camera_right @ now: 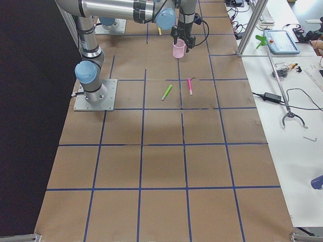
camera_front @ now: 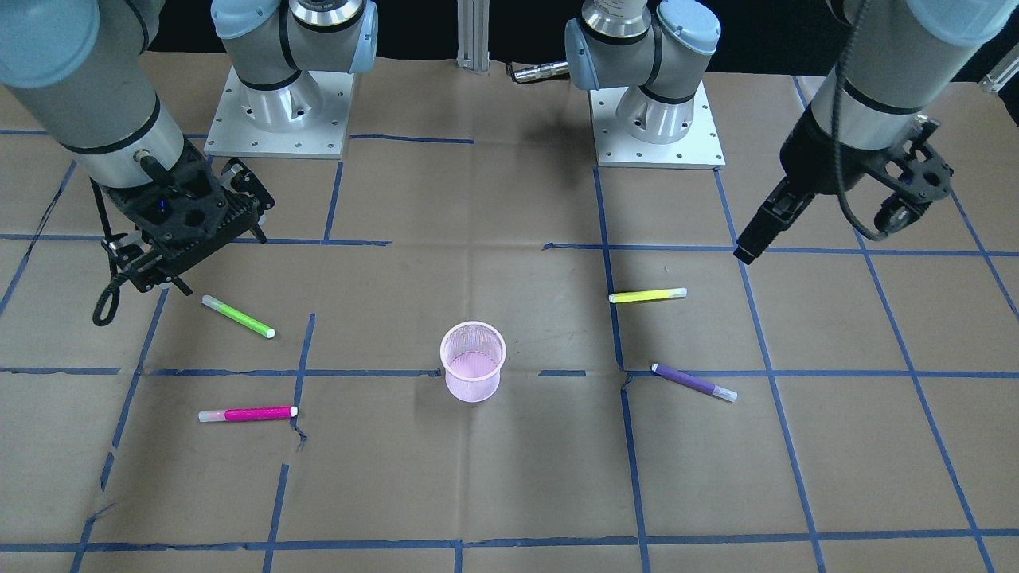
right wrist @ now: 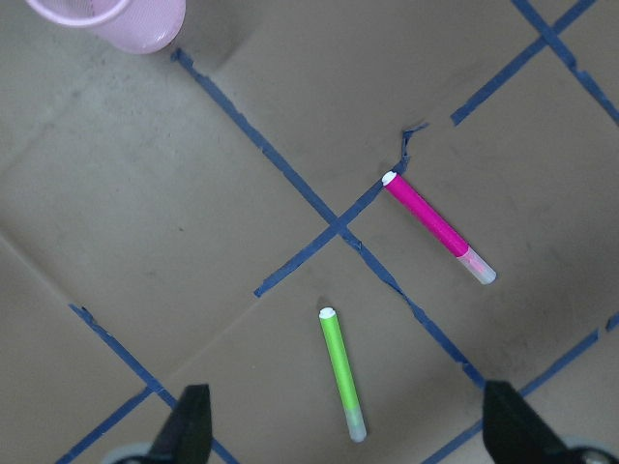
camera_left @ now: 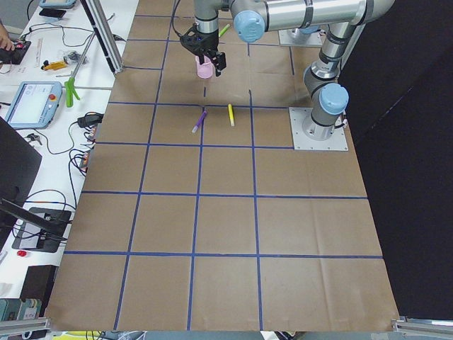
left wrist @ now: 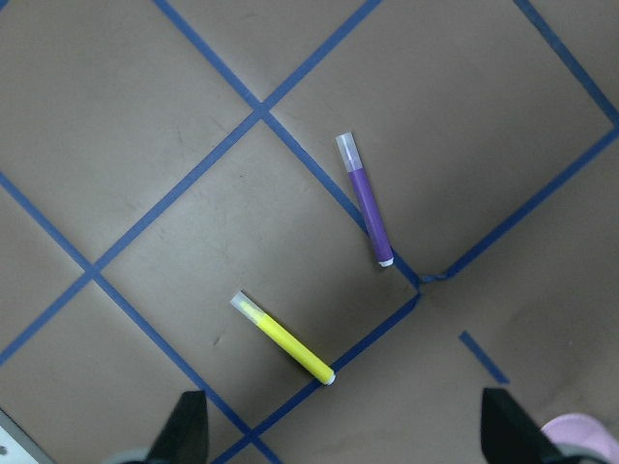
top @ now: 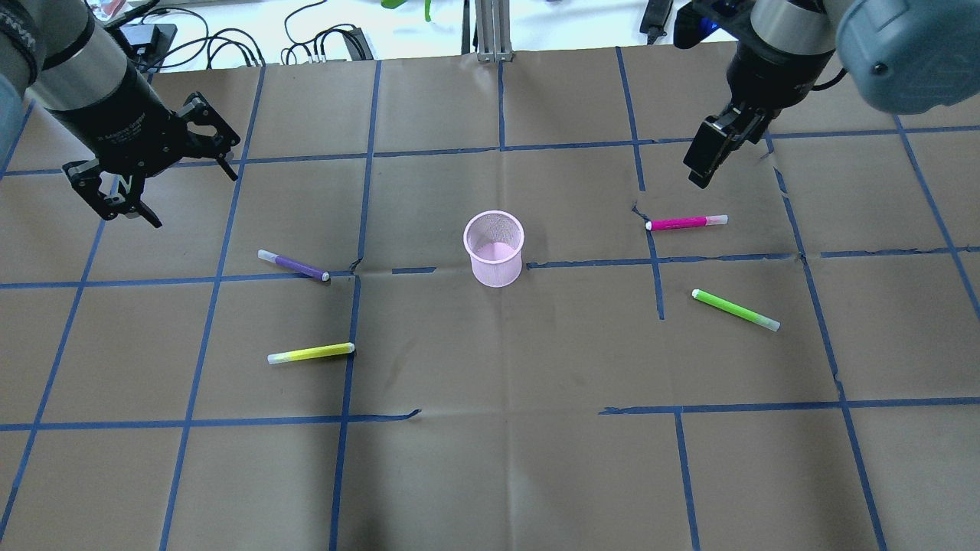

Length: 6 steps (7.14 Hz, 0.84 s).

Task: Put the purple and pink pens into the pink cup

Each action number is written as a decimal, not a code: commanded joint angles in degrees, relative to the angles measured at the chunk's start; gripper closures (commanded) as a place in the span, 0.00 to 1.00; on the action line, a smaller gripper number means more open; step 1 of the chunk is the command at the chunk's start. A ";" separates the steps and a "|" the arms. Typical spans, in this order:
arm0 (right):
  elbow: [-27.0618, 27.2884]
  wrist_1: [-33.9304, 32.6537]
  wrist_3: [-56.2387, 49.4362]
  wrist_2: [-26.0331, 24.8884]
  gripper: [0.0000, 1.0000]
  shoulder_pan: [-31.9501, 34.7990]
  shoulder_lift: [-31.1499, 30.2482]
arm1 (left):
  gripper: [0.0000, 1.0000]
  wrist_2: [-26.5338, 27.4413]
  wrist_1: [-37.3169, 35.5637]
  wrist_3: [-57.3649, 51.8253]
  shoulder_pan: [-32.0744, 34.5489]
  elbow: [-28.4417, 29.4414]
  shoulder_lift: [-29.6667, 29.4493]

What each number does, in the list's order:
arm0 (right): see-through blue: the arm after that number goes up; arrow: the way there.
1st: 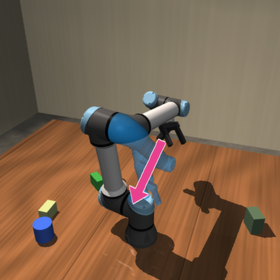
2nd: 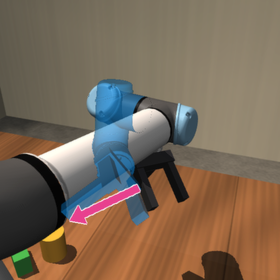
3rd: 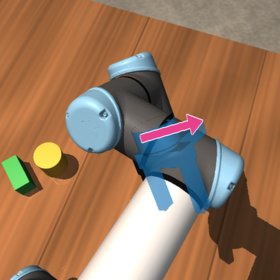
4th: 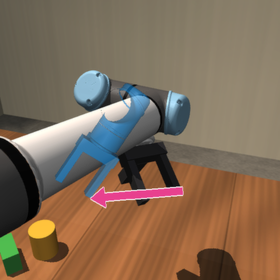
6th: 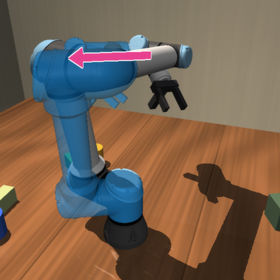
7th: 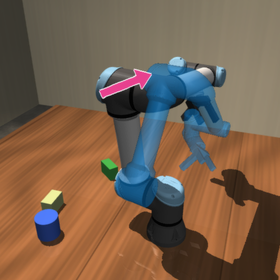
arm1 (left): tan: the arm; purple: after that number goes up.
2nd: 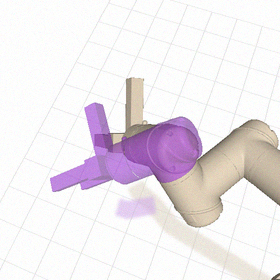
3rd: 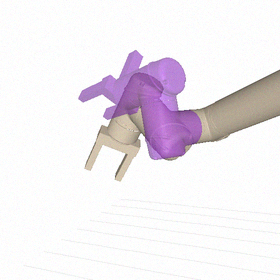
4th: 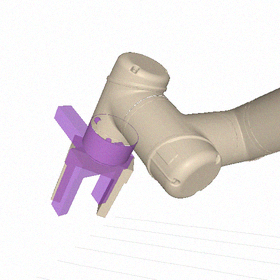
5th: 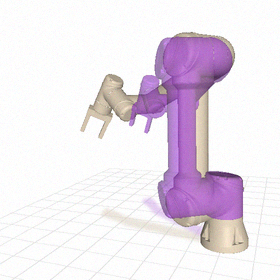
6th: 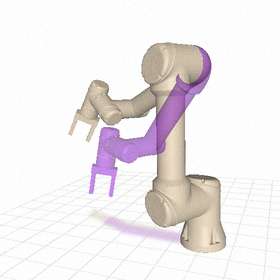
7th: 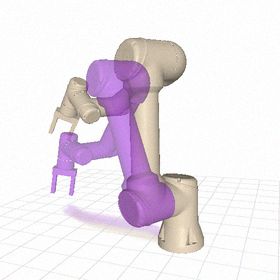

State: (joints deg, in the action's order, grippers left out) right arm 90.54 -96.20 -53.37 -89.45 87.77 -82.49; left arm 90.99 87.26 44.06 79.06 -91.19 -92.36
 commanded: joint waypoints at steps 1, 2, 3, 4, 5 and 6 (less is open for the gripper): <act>6.63 -5.73 -15.29 -0.11 0.00 -0.05 0.66 | 0.01 -0.38 -6.11 21.16 -1.54 -0.73 -2.38; 9.54 -11.67 -18.67 -0.11 0.00 -1.70 1.62 | 0.01 -2.03 -8.75 27.68 -1.63 -1.26 -3.95; 12.35 -18.25 -24.53 0.15 0.00 -3.90 4.41 | 0.01 -3.70 -8.86 29.31 -1.54 -1.36 -5.62; 14.73 -23.28 -33.03 0.16 0.00 -5.05 7.57 | 0.01 -4.15 -8.87 28.55 -1.37 -1.88 -7.64; 15.27 -26.72 -38.16 -0.28 0.00 -5.50 8.82 | 0.01 -4.16 -9.04 21.84 -0.93 -2.67 -9.92; 15.02 -26.58 -43.44 -0.11 0.00 -5.41 9.18 | 0.01 -4.59 -9.04 19.16 -0.84 -3.11 -11.25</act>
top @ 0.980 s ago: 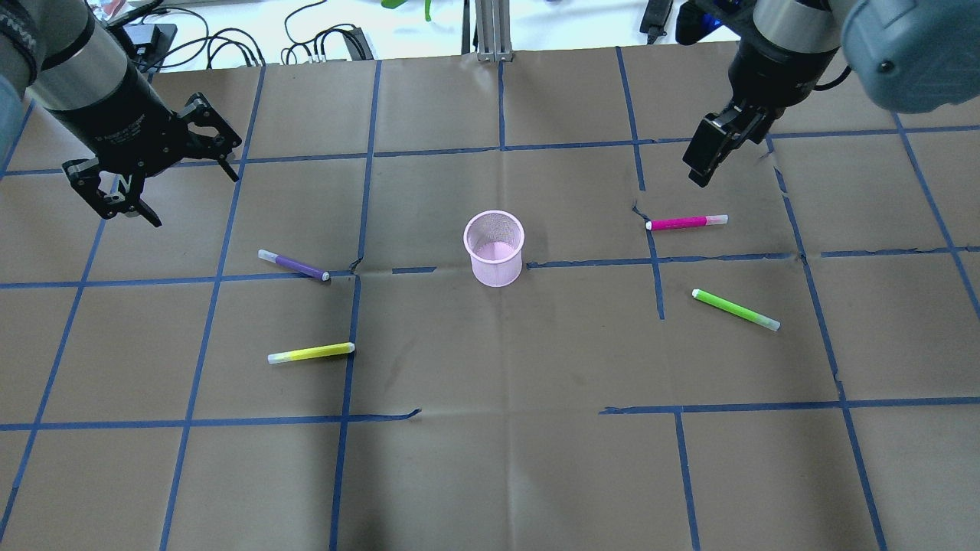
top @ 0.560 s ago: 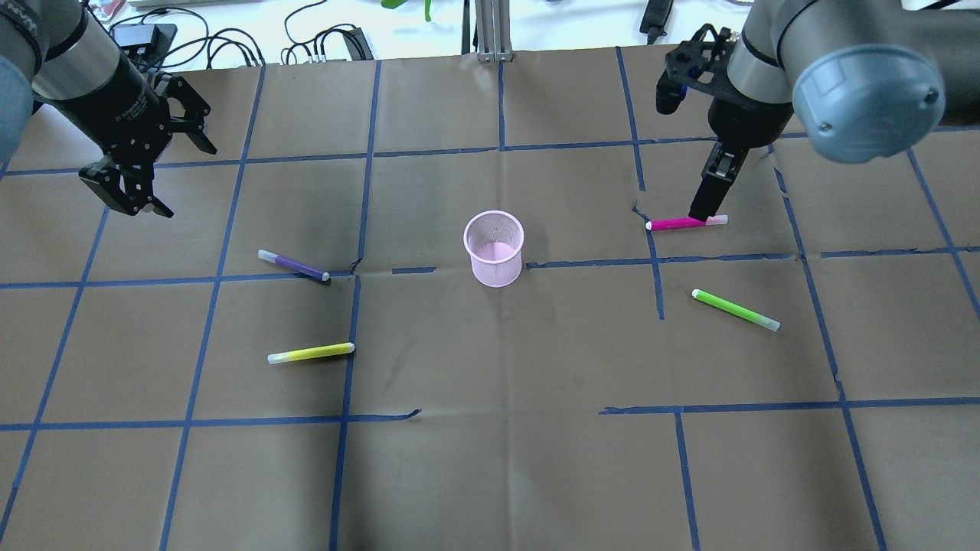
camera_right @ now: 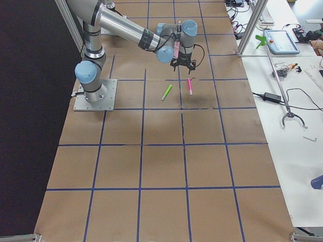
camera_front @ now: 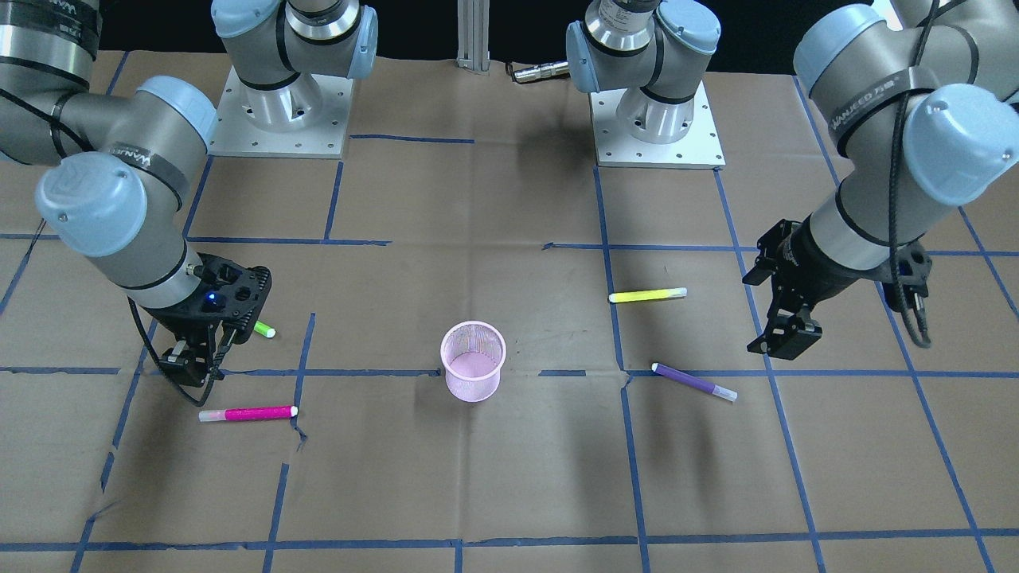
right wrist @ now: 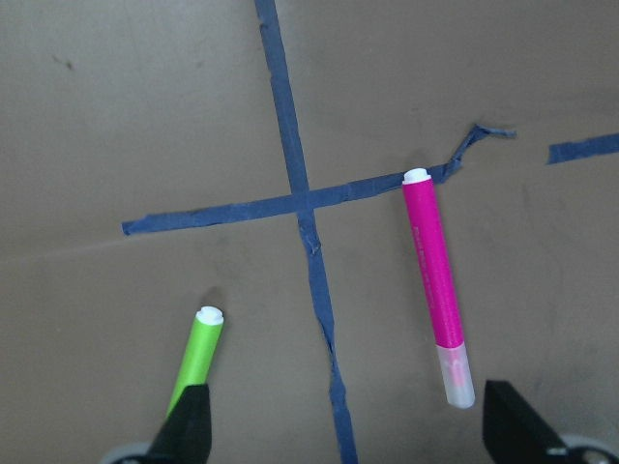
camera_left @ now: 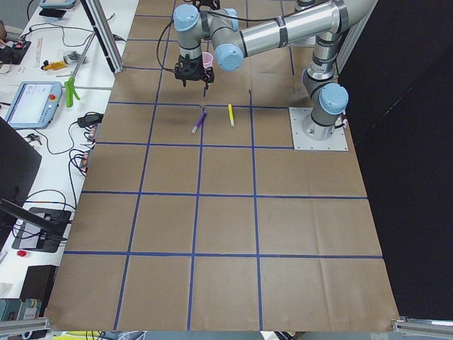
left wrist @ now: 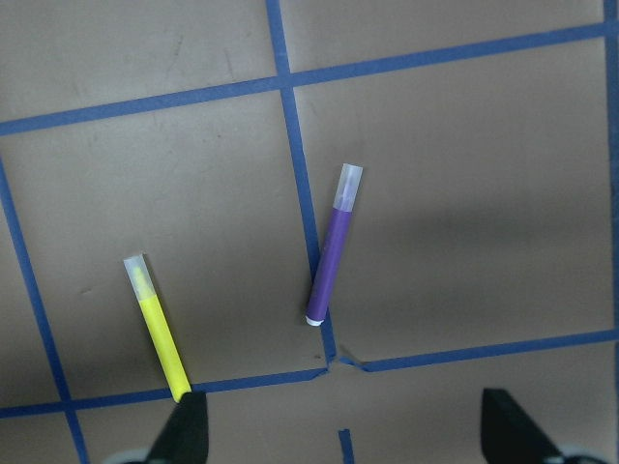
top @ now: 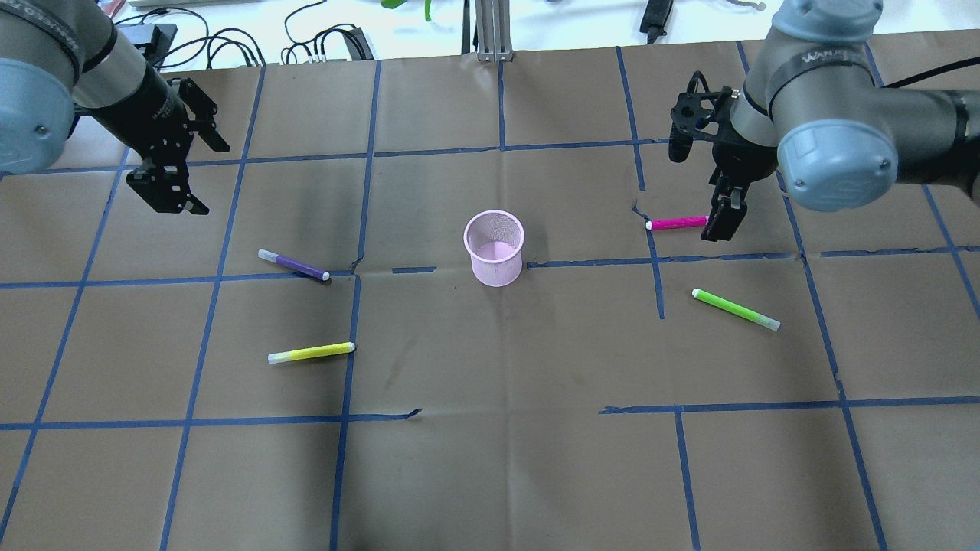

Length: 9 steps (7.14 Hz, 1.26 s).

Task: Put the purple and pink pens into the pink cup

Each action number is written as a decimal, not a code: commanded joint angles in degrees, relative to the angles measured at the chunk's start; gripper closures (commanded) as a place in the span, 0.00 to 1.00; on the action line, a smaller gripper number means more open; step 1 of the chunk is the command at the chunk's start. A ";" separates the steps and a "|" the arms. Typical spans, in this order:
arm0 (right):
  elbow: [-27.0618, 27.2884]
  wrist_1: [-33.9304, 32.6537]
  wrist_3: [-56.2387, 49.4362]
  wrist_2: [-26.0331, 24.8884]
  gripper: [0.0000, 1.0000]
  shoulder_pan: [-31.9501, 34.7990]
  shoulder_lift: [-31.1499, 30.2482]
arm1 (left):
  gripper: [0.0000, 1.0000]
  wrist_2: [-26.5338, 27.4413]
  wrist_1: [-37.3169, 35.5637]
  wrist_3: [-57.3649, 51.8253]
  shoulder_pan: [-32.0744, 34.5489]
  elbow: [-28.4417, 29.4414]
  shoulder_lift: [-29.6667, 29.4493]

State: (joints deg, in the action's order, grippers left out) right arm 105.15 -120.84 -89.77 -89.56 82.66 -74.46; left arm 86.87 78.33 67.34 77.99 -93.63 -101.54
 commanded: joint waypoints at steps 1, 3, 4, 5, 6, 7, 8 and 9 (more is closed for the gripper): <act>0.58 -2.47 -13.52 0.26 0.00 -0.31 1.59 | 0.01 -1.17 -0.28 -4.14 0.23 -1.28 -3.65; -0.04 -3.34 -13.14 0.78 0.00 -0.14 4.14 | 0.01 -1.09 -11.64 -4.92 0.41 -5.83 -8.21; -0.03 -6.14 -12.89 0.52 0.00 0.04 5.19 | 0.01 -1.00 -17.63 -5.37 0.50 -8.30 -9.54; -0.12 -7.21 -10.54 0.44 0.00 0.65 5.98 | 0.01 -0.91 -20.47 -5.72 0.50 -10.49 -10.51; -0.56 -8.52 -6.94 0.52 0.01 1.44 7.21 | 0.01 -0.82 -22.50 -5.98 0.50 -12.26 -11.04; -1.08 -9.58 -5.95 1.04 0.02 2.58 8.18 | 0.01 -0.82 -23.74 -5.90 0.76 -13.32 -11.57; -1.44 -9.77 -4.46 1.05 0.06 3.37 9.58 | 0.01 -1.00 -23.84 -5.81 0.85 -14.03 -12.01; -2.48 -13.16 -4.53 0.96 0.06 3.64 11.51 | 0.01 -1.00 -24.10 -5.55 0.85 -14.21 -12.80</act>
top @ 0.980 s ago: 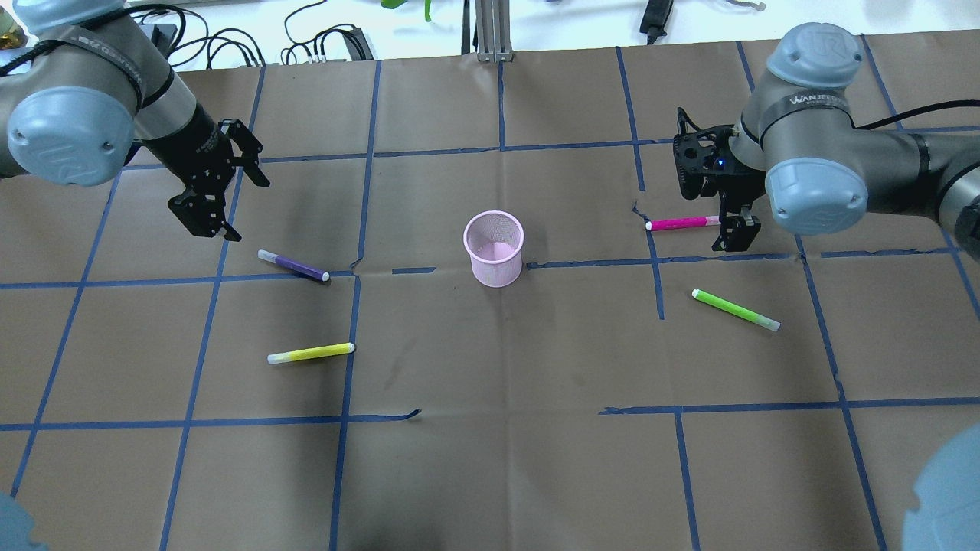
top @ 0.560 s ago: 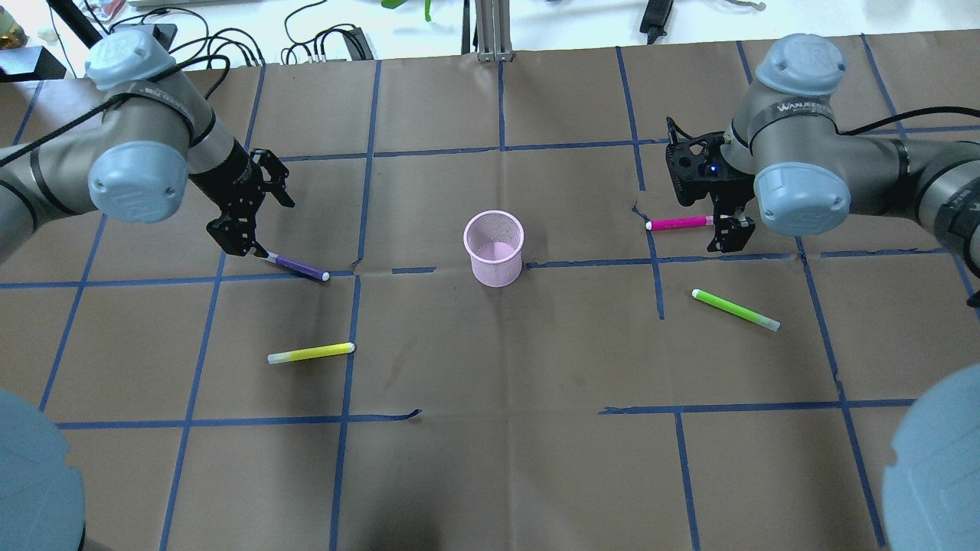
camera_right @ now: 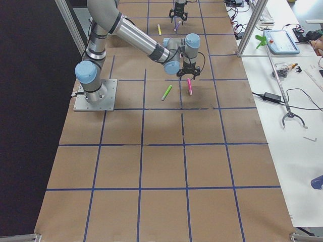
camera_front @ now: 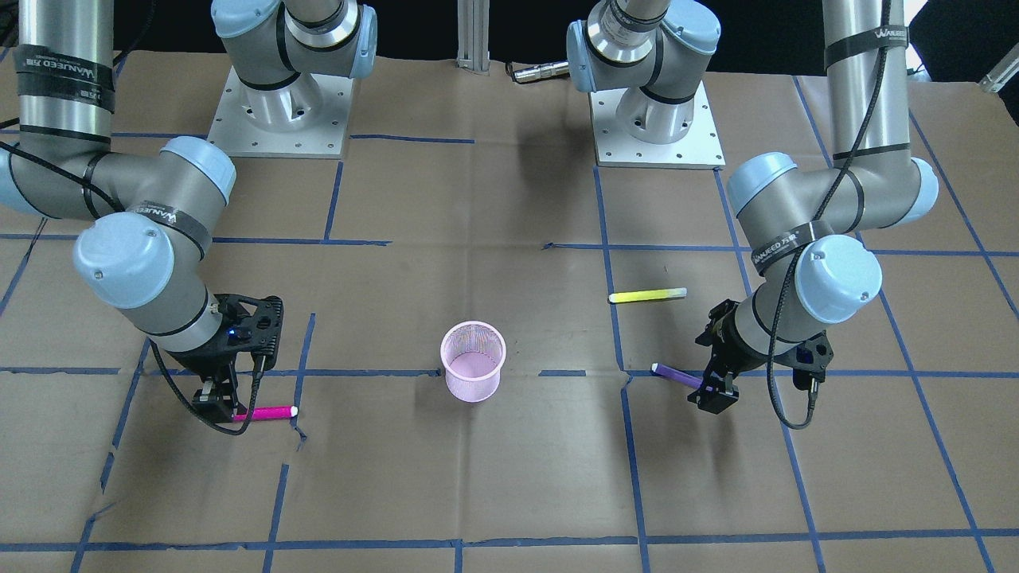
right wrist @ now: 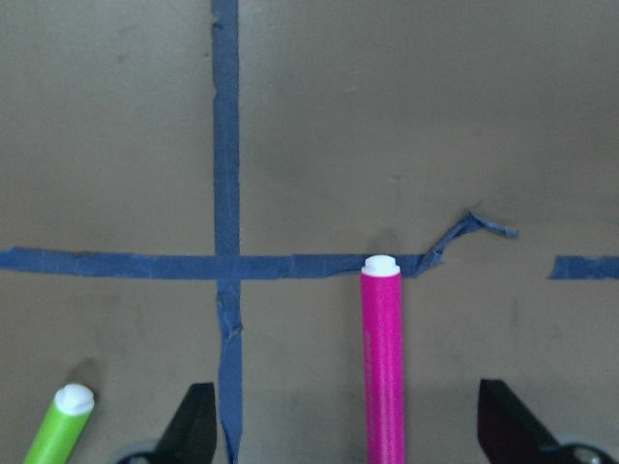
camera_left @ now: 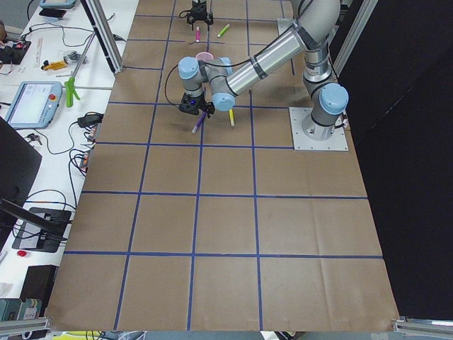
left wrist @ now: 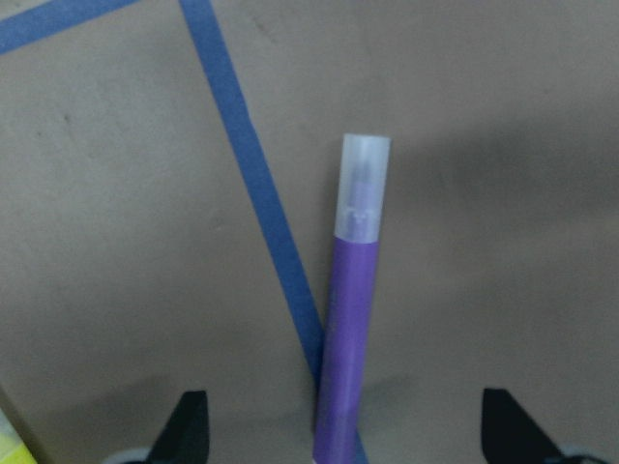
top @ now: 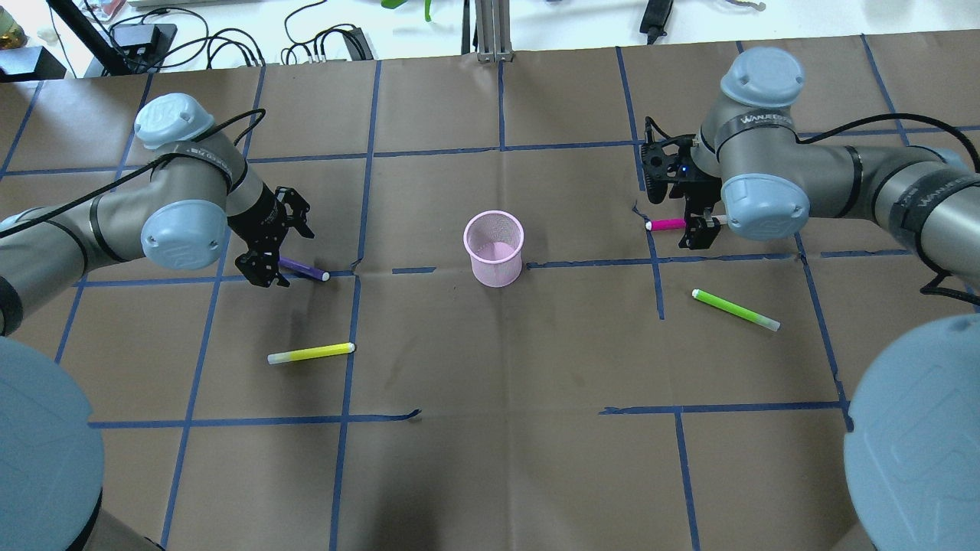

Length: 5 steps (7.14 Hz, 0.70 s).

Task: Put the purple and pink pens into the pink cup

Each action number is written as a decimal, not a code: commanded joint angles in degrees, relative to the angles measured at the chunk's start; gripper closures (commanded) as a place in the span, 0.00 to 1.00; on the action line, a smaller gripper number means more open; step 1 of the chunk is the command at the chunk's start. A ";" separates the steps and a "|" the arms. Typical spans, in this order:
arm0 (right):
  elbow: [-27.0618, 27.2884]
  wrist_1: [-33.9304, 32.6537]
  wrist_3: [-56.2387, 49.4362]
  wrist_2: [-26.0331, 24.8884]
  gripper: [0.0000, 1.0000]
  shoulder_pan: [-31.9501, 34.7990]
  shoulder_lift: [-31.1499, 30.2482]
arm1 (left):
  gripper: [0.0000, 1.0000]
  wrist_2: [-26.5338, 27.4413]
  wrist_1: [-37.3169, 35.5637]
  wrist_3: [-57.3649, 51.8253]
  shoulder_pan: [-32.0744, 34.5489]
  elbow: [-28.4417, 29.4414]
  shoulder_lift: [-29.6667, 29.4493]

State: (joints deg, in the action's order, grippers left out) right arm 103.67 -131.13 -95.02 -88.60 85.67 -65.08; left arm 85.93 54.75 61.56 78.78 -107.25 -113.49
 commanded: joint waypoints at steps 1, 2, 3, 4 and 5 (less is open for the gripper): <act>-1.44 -3.43 0.89 0.00 0.06 0.73 3.71 | 0.01 -0.06 -1.13 0.40 0.06 -0.59 -1.55; -1.36 -3.43 0.89 -0.78 0.07 0.82 3.90 | 0.01 -0.06 -1.13 0.14 0.24 -0.59 -1.47; -1.10 -3.61 0.98 -0.88 0.08 0.82 4.16 | 0.01 -0.06 -1.13 0.14 0.24 -0.59 -1.65; -1.01 -3.61 0.98 -1.05 0.09 0.90 4.43 | 0.01 -0.23 -1.13 0.14 0.24 -0.68 -1.73; -1.01 -3.70 2.28 -1.14 0.24 1.08 4.43 | 0.01 -0.23 -1.13 0.23 0.24 -0.68 -1.73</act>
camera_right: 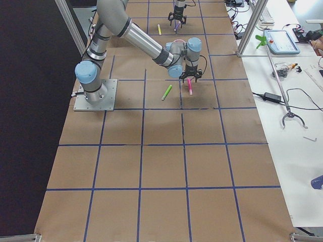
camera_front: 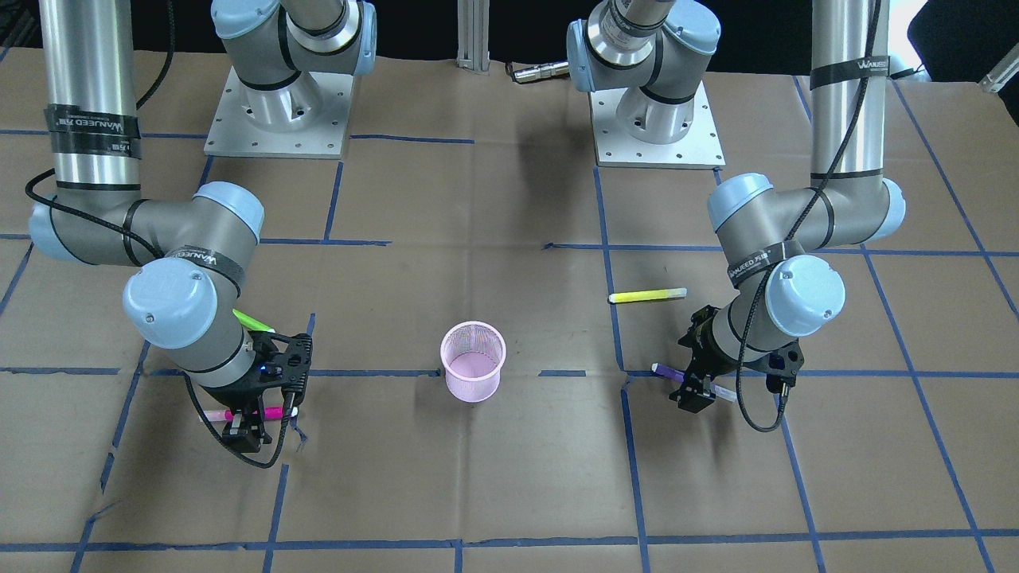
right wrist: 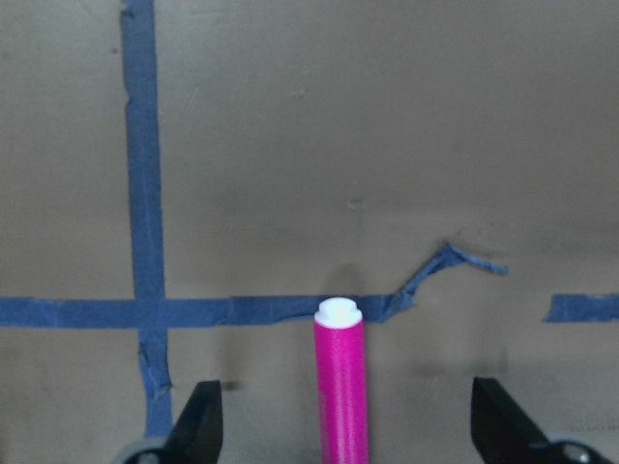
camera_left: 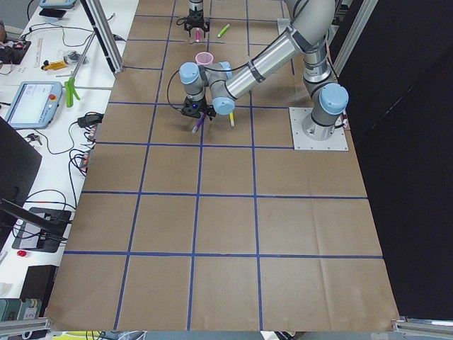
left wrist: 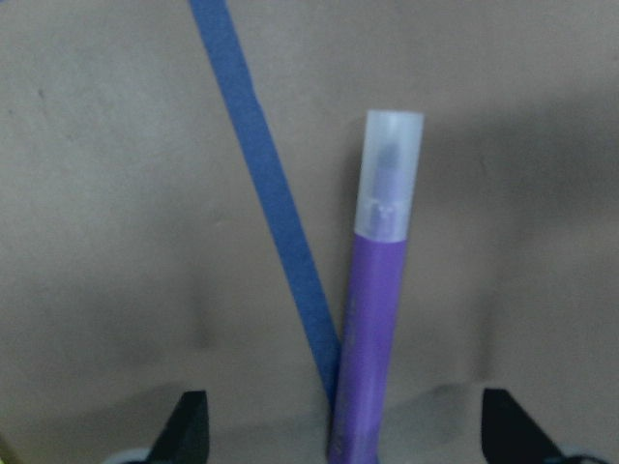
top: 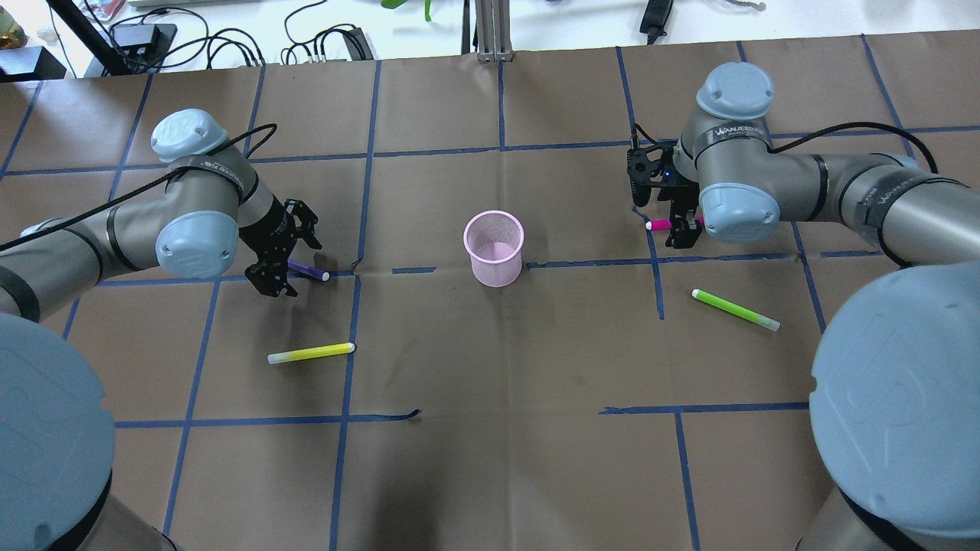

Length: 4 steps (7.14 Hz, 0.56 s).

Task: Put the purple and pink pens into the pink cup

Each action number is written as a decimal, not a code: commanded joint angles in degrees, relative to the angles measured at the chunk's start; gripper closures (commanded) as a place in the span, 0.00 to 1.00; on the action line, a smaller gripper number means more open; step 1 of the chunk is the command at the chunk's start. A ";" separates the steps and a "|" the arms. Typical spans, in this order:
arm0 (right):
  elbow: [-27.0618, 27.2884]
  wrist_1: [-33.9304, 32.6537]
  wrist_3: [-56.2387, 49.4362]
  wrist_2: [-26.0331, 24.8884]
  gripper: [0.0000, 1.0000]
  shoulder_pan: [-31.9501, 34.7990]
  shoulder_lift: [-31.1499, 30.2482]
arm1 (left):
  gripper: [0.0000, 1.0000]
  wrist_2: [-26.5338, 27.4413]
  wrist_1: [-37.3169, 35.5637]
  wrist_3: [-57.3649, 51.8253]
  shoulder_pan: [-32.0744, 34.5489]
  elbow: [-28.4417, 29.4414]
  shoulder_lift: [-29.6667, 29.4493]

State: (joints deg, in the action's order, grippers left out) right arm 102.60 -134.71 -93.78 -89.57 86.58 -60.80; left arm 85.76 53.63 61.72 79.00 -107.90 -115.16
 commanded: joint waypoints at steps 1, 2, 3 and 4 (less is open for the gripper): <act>-0.12 -0.03 1.49 -2.61 0.37 0.78 0.24 | 0.01 0.02 -0.01 0.06 0.01 -0.03 -0.06; -0.12 -0.02 1.40 -3.15 0.42 0.87 0.33 | 0.02 0.11 -0.01 0.59 0.01 0.05 -0.06; -0.12 -0.11 1.40 -3.16 0.44 0.96 0.42 | 0.10 0.11 -0.10 0.33 0.01 0.05 0.11; -0.29 -0.11 1.06 -3.16 0.46 0.87 0.42 | 0.19 0.11 -0.62 0.24 0.01 0.05 0.20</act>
State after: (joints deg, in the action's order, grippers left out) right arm 102.44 -134.80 -92.47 -92.56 87.44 -60.44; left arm 85.86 53.44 62.06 79.01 -107.85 -115.09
